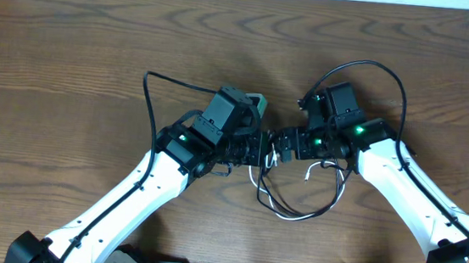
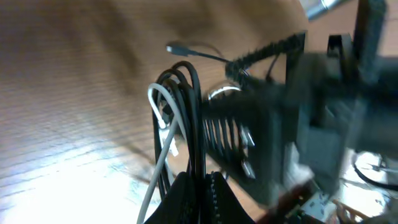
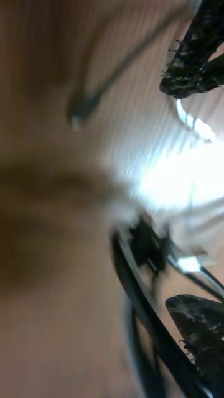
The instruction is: Untangle cables
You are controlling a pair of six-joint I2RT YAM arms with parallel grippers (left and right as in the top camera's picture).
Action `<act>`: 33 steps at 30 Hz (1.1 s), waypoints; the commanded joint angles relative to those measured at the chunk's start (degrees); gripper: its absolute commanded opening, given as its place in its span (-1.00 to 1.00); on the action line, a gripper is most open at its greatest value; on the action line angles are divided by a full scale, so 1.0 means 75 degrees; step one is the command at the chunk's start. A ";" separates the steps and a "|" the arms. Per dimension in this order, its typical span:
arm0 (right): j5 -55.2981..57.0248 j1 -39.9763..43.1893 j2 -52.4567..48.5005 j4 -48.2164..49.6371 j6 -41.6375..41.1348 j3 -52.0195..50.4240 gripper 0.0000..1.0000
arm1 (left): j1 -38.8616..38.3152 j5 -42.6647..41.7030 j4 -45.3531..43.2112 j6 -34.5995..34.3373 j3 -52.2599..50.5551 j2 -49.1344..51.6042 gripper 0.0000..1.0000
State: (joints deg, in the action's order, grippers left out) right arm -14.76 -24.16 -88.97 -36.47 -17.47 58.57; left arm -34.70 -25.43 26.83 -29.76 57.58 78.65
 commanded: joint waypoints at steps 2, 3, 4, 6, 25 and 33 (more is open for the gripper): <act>0.2454 -0.0035 0.0090 -0.0108 -0.1513 0.0087 0.96 | 0.0003 -0.0600 0.0038 0.0131 0.0119 -0.0134 -0.85; 0.2690 -0.0035 0.0090 -0.0125 -0.1749 0.0082 0.98 | 0.0003 -0.0653 0.0038 0.0134 0.0119 -0.0149 -0.85; 0.2795 -0.0035 0.0090 -0.0131 -0.1915 0.0082 0.98 | 0.0003 -0.0734 0.0038 0.0134 0.0119 -0.0169 -0.85; 0.2652 -0.0035 0.0090 -0.0061 -0.2069 0.0082 0.98 | 0.0003 -0.0758 0.0044 0.0137 0.0119 -0.0233 -0.85; -0.1821 -0.0035 0.0090 0.0052 -0.0691 0.0082 0.98 | 0.0003 -0.0813 -0.0408 0.0085 0.0119 -0.0361 -0.85; -0.1751 -0.0038 0.0090 0.0353 -0.0854 0.0082 0.99 | 0.0003 -0.1326 -0.1233 -0.0224 0.0122 -0.0647 -0.85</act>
State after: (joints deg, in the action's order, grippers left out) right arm -24.38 -23.11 -88.97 -34.81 -23.86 58.57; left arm -33.63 -29.98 20.08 -30.20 57.58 76.62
